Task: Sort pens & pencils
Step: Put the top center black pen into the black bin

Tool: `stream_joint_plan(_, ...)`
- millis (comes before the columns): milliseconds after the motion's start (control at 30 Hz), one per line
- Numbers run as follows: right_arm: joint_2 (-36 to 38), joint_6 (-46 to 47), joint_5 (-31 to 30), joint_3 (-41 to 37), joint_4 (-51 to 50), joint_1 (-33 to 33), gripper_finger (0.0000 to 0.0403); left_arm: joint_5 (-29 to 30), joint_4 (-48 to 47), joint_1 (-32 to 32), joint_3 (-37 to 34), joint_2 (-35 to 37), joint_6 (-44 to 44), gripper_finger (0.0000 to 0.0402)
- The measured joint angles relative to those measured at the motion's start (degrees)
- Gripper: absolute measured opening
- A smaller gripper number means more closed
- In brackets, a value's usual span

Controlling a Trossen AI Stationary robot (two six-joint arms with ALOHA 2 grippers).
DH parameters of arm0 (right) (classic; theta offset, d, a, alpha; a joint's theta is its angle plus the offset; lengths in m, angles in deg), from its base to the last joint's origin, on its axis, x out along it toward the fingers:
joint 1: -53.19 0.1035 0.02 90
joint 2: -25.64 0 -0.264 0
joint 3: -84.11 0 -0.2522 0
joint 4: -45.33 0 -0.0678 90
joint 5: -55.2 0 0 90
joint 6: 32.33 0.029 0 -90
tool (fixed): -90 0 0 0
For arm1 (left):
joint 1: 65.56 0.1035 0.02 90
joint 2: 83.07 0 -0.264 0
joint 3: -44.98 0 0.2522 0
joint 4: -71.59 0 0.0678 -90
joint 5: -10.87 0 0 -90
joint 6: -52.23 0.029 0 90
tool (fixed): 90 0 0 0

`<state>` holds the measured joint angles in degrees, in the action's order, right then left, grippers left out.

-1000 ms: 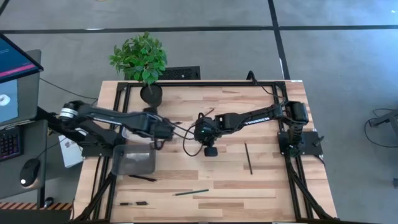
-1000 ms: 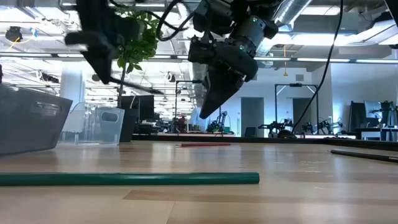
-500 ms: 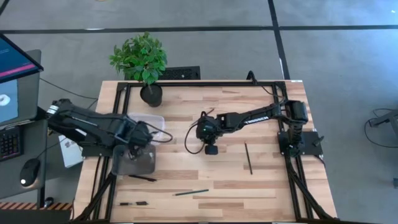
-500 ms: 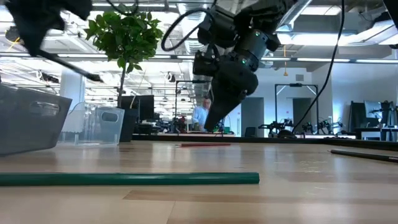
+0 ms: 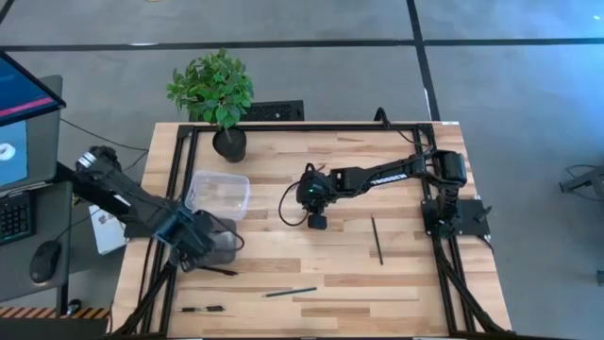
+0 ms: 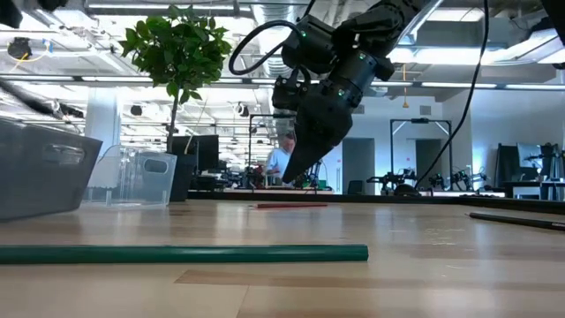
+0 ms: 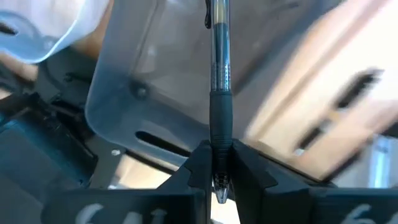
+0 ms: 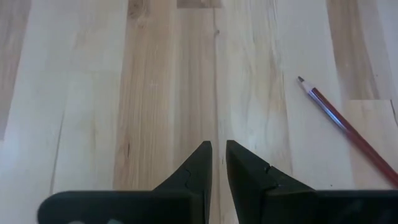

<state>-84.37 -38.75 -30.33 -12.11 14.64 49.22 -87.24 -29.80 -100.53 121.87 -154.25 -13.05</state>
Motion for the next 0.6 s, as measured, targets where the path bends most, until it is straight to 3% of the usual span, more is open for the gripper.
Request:
stream_joint_plan(133,0.0,0.0,0.0,0.0,0.1,0.0,0.0072,-0.7,1.3,0.2,-4.3,-2.0,2.2,0.0022)
stream_joint_plan(300,0.0,0.1,0.0,0.0,0.1,0.2,0.0072,-0.3,10.2,2.6,-8.6,-3.5,9.4,0.0022)
stream_joint_plan(600,0.0,1.0,0.0,0.0,-0.1,0.8,0.0072,5.9,15.9,7.3,-9.1,-4.0,17.6,0.0022)
